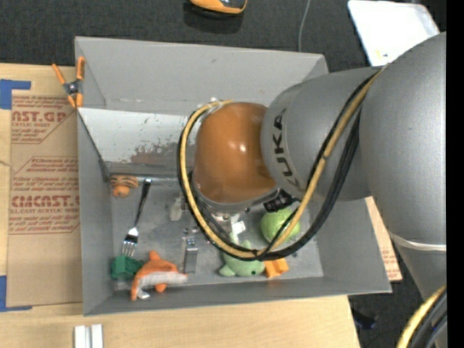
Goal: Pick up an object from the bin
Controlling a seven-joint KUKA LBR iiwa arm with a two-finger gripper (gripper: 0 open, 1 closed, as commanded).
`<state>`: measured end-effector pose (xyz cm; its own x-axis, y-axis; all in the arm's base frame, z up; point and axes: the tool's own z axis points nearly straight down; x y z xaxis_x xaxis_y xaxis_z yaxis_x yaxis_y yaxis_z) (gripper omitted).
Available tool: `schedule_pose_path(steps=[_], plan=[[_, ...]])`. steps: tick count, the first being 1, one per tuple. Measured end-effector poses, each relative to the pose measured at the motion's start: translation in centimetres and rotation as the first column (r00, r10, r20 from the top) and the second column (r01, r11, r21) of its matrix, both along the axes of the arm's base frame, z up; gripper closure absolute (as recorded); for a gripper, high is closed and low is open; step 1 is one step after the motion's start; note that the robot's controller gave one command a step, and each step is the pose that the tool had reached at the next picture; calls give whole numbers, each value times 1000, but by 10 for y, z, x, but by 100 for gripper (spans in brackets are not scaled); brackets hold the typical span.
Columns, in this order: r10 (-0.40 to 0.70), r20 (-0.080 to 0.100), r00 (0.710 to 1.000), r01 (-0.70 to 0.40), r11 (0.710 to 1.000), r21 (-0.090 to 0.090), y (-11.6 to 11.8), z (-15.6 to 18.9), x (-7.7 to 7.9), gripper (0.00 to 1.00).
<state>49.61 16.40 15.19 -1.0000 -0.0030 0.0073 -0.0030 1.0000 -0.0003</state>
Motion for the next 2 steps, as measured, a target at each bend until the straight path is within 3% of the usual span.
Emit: schedule_pose_path(steps=[1,2], plan=[[-2,7,1000,2,1000,2,-1,4,2,0],[-11,9,1000,11,1000,5,28,-85,-16,0]])
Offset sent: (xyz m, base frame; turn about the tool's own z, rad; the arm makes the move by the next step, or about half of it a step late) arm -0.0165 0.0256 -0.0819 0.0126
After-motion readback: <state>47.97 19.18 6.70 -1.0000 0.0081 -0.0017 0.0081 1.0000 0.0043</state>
